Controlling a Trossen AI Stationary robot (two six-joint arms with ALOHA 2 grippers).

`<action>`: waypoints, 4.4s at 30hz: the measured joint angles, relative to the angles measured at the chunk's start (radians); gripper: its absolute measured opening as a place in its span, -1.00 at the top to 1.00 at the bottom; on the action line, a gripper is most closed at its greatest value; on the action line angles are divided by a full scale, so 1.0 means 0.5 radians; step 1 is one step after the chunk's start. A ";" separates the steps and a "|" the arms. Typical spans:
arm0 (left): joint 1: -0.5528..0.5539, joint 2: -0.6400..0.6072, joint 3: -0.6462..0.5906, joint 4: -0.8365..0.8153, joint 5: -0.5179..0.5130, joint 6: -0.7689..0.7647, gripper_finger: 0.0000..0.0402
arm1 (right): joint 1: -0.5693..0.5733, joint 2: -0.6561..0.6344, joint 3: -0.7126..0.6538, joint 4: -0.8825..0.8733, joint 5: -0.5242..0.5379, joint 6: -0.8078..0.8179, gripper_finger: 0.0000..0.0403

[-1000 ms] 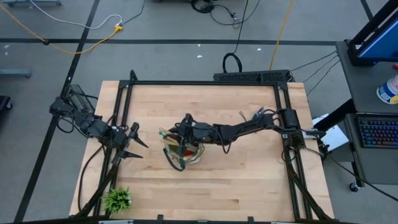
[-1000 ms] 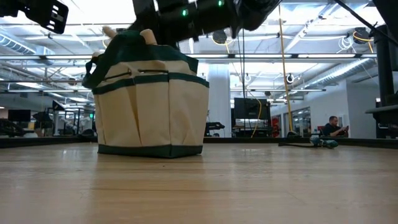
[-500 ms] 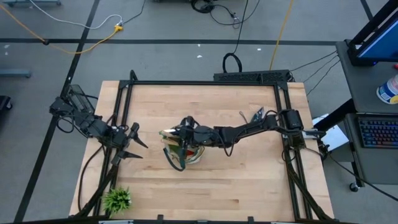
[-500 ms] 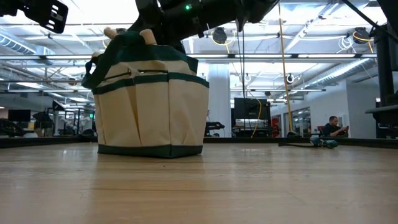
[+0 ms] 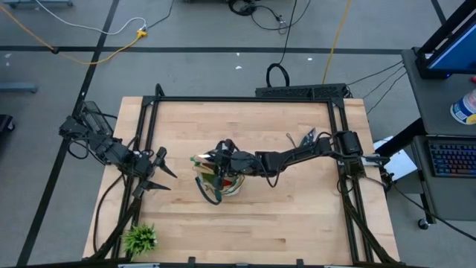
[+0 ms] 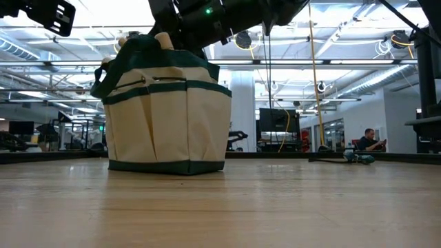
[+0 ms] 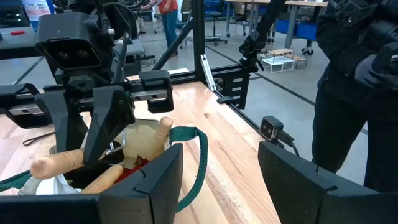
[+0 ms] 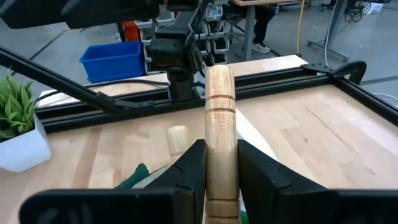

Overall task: Pick & Place Garden tools in Gardening bag
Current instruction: Put the hand rake into the gardening bag, then put the shear scissors into the gardening bag

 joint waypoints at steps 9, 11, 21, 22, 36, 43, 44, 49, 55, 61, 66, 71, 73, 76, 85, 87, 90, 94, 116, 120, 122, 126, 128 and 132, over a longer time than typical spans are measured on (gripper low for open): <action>0.000 0.001 0.000 0.000 0.000 0.004 -0.08 | -0.005 0.000 0.000 0.002 -0.008 0.111 0.64; 0.000 0.001 0.000 0.001 0.000 0.004 -0.08 | -0.005 0.000 0.000 0.001 -0.008 0.114 0.65; 0.000 0.001 0.000 0.000 -0.001 0.005 -0.08 | -0.009 0.000 0.000 -0.072 -0.009 0.248 0.63; 0.000 0.001 0.000 0.000 -0.001 0.005 -0.08 | -0.010 0.000 0.000 -0.074 -0.009 0.248 0.63; 0.000 0.001 0.000 0.000 0.000 -0.003 -0.08 | -0.009 0.000 0.000 -0.072 -0.011 0.248 0.47; 0.000 0.001 0.000 0.000 0.006 -0.014 -0.08 | -0.009 0.000 0.000 -0.043 -0.011 0.248 0.37; 0.000 0.001 0.000 0.000 0.006 -0.022 -0.08 | -0.009 0.000 0.000 -0.028 -0.011 0.244 0.36; 0.000 0.001 0.000 0.001 0.025 -0.052 -0.08 | -0.009 0.000 0.000 0.103 -0.010 0.120 0.30; 0.000 0.001 0.000 0.004 0.079 -0.053 -0.08 | -0.005 0.000 0.000 0.197 -0.010 -0.027 0.27; 0.000 0.001 0.000 0.006 0.100 -0.042 -0.08 | -0.005 -0.055 -0.002 0.217 -0.010 -0.179 0.27; -0.001 0.001 0.000 0.031 0.250 0.010 -0.08 | -0.005 -0.144 -0.002 0.162 -0.010 -0.314 0.25; 0.000 0.001 0.000 0.057 0.326 0.023 -0.08 | -0.025 -0.241 -0.002 -0.001 -0.009 -0.382 0.26; -0.001 0.001 0.000 0.074 0.364 0.055 -0.08 | -0.037 -0.285 -0.002 -0.139 -0.008 -0.382 0.26; 0.000 -0.001 -0.039 0.194 0.439 0.166 -0.08 | -0.060 -0.348 -0.002 -0.403 -0.010 -0.382 0.24; 0.079 0.001 -0.421 0.724 0.494 0.103 -0.08 | -0.149 -0.570 -0.002 -1.339 -0.005 -0.235 0.23; 0.112 -0.001 -0.500 0.844 0.554 0.104 -0.08 | -0.176 -0.607 0.001 -1.513 0.001 -0.152 0.23; 0.160 -0.001 -0.599 0.988 0.576 0.100 -0.08 | -0.218 -0.638 0.000 -1.789 0.083 -0.034 0.23; 0.220 0.000 -0.687 1.119 0.591 0.076 -0.08 | -0.290 -0.651 0.000 -2.089 0.210 0.070 0.22; 0.304 0.001 -0.714 1.158 0.760 0.005 -0.08 | -0.871 -1.051 -0.730 -2.423 0.201 0.143 0.23; 0.304 0.001 -0.714 1.156 0.760 0.008 -0.08 | -0.936 -1.180 -0.811 -2.428 0.202 -0.194 0.23; 0.303 0.001 -0.714 1.156 0.760 0.014 -0.08 | -0.948 -1.230 -0.842 -2.430 0.205 -0.352 0.23; 0.303 0.001 -0.714 1.157 0.760 0.024 -0.08 | -0.951 -1.315 -0.872 -2.418 0.208 -0.734 0.23; 0.304 0.000 -0.714 1.157 0.760 0.038 -0.08 | -0.951 -1.338 -0.878 -2.420 0.211 -0.954 0.23; 0.304 0.000 -0.714 1.156 0.760 0.087 -0.08 | -0.951 -1.355 -0.878 -2.399 0.210 -1.381 0.24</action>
